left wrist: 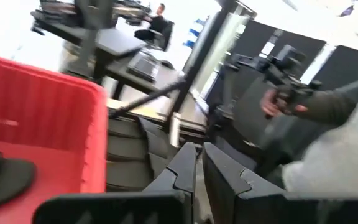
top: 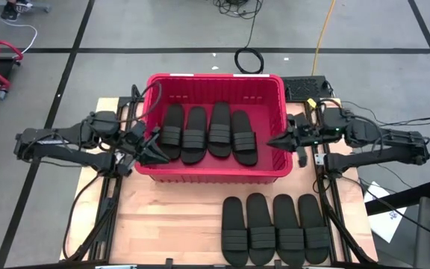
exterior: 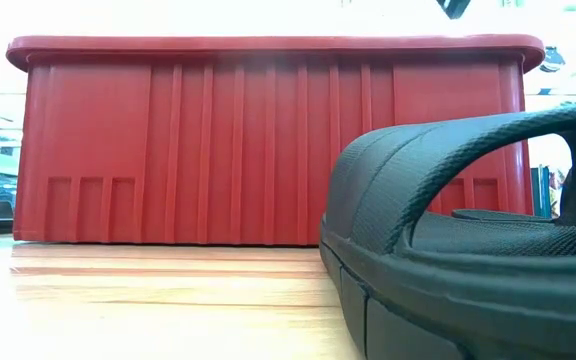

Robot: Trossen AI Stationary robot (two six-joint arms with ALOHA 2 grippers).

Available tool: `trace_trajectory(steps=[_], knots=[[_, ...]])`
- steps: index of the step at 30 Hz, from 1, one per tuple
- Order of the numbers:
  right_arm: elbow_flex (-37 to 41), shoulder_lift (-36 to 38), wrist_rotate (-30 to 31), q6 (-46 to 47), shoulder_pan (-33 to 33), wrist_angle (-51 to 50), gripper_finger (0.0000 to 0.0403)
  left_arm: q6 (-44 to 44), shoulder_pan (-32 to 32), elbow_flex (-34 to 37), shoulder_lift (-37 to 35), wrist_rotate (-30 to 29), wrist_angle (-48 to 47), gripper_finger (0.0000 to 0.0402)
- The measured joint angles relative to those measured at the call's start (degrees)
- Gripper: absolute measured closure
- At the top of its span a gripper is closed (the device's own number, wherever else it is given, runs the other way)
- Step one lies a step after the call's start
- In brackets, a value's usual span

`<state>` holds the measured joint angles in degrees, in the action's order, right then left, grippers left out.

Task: Pick and place slides into bin
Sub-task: Put the black slide into the red bin

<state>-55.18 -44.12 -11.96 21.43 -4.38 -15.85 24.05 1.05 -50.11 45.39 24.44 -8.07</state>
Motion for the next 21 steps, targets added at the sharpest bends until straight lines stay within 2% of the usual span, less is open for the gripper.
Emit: trace_trajectory(steps=[4, 7, 15, 21], knots=[[0.22, 3.93, -8.38, 0.39, 1.11, -2.93, 0.0402, -0.13, -1.71, 0.0, 2.53, -7.79, 4.79, 0.0376], [-0.47, 6.58, -10.58, 2.25, 3.55, -8.33, 0.0403, 0.41, -1.87, 0.02, 4.39, -11.11, 9.62, 0.0376], [-12.26, 7.28, -8.7, 3.03, 11.08, -43.46, 0.0403, 4.75, -2.0, 0.0, 9.04, -15.2, 17.38, 0.0376], [-14.22, 7.15, -18.01, 7.73, 15.04, -55.54, 0.0403, 6.52, -2.55, 0.0, 12.34, -17.26, 19.34, 0.0376]])
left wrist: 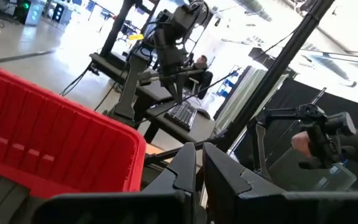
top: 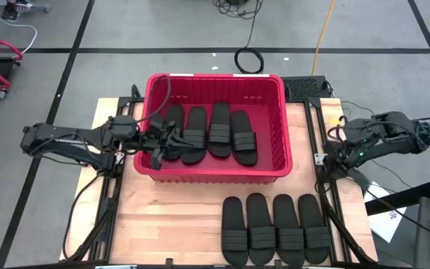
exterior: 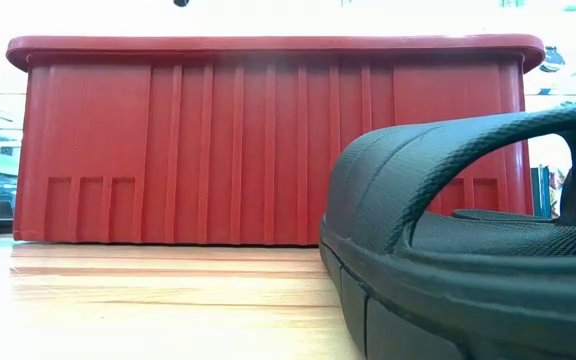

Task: Pick and place slides into bin
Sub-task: Put the black slide into the red bin

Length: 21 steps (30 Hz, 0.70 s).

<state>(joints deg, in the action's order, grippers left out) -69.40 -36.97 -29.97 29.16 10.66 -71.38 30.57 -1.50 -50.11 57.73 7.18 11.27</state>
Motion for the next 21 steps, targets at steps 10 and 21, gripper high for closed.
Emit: trace_trajectory(steps=[10, 21], knots=[[14.78, -1.7, -12.1, 6.06, 6.41, 5.53, 0.0395, -3.84, 0.0, 0.0, 1.29, 0.19, 1.06, 0.0376], [36.55, -1.27, -14.64, 18.75, 14.51, 30.79, 0.026, -4.81, 0.0, 0.0, 1.25, 3.82, -0.06, 0.0376]])
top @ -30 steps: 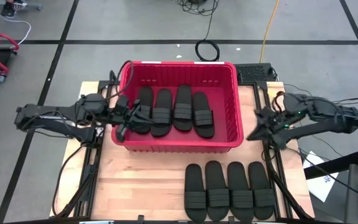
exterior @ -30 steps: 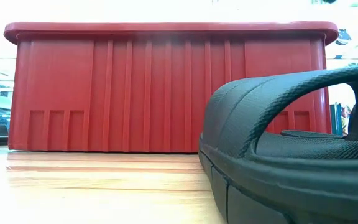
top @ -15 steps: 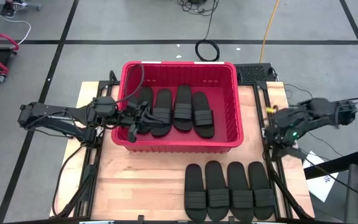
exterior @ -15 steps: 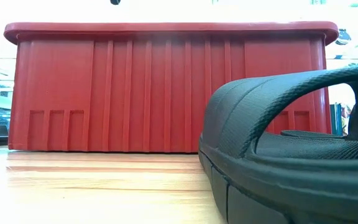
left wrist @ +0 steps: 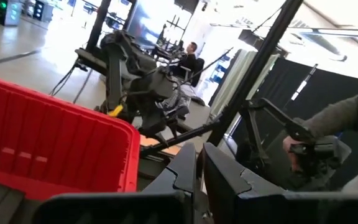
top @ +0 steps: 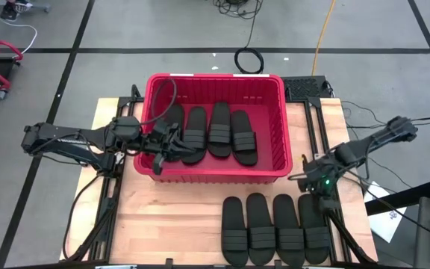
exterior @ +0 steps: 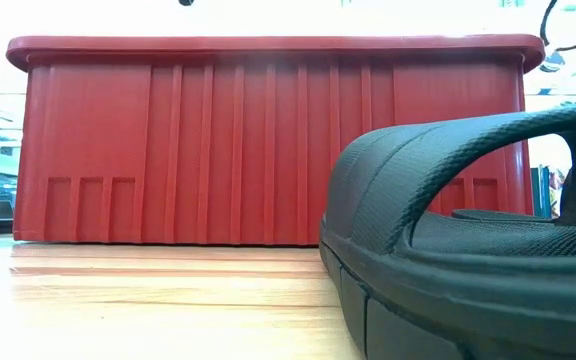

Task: Pick and place slides into bin
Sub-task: Put the black slide into the red bin

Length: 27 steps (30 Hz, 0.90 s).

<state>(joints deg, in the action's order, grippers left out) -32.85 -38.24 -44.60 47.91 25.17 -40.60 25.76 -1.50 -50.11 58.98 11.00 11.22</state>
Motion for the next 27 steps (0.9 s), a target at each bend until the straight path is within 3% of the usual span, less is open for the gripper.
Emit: trace_trajectory(steps=[4, 7, 17, 27], knots=[[4.78, -0.04, -0.81, 6.52, 6.53, 12.59, 0.0208, 0.12, 0.0, 0.0, 0.0, 0.99, -0.93, 0.0376], [7.12, -0.19, 0.87, 10.05, 11.98, 17.43, 0.0193, 0.48, 0.0, 0.0, 0.0, 1.01, -1.75, 0.0376], [15.94, -2.55, 17.01, 18.09, 21.71, 29.62, 0.0197, 0.72, 0.0, 0.0, 0.0, 0.99, -2.46, 0.0376], [23.55, -8.34, 18.65, 25.07, 28.08, 53.09, 0.0198, 1.42, 0.02, 0.0, 0.0, 0.51, -2.09, 0.0376]])
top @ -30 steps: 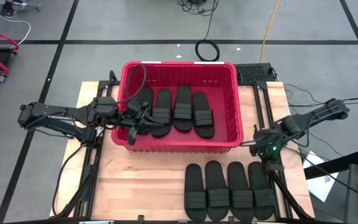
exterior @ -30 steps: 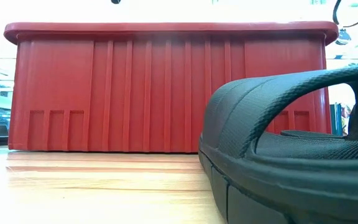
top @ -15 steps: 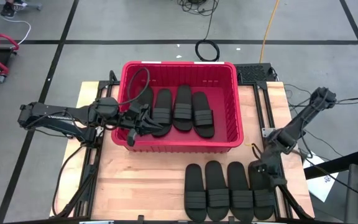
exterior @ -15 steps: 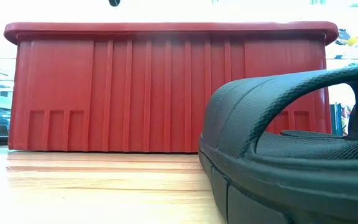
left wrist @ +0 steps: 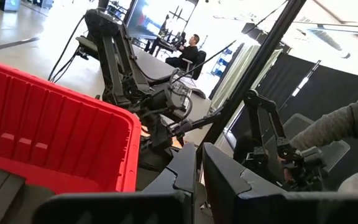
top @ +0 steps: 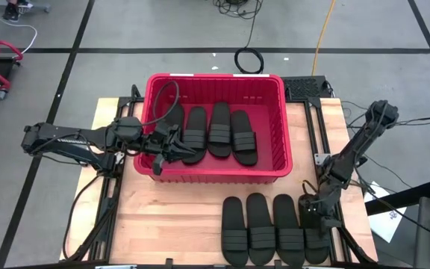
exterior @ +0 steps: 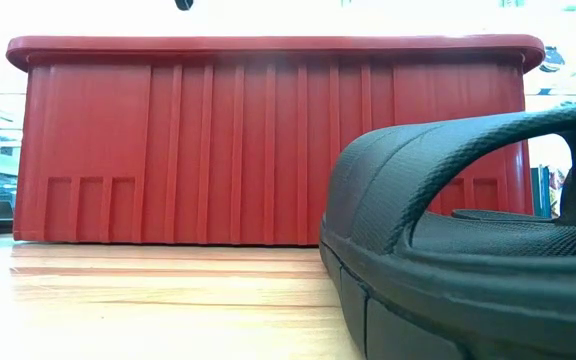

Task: Pick and place slides into bin
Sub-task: Put the black slide into the red bin

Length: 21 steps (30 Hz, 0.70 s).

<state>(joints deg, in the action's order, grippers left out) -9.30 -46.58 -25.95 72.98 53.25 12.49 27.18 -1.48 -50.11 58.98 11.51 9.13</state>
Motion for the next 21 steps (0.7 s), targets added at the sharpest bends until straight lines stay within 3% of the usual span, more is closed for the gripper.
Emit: trace_trajectory(steps=[6, 11, 14, 18, 21], knots=[[-0.02, -4.5, 4.76, 1.39, 3.26, 0.77, 0.0198, 0.13, 0.0, 0.0, 0.0, -0.02, 0.02, 0.0376], [-0.07, -7.73, 4.95, 1.33, 3.47, 4.3, 0.0216, -0.52, 0.0, 0.0, -0.01, -0.04, 0.0, 0.0376], [-0.07, -8.71, 4.78, 1.16, 3.48, 6.69, 0.0269, -1.23, -0.02, 0.0, -0.02, -0.64, -0.03, 0.0376], [0.0, -8.69, 3.39, 1.44, 3.48, 9.24, 0.0378, -1.81, 0.0, 0.0, 0.0, -1.31, -0.31, 0.0376], [0.07, -7.66, 3.36, 3.02, 3.48, 10.38, 0.0388, -2.76, 0.0, 0.0, -0.01, -1.38, -0.32, 0.0376]])
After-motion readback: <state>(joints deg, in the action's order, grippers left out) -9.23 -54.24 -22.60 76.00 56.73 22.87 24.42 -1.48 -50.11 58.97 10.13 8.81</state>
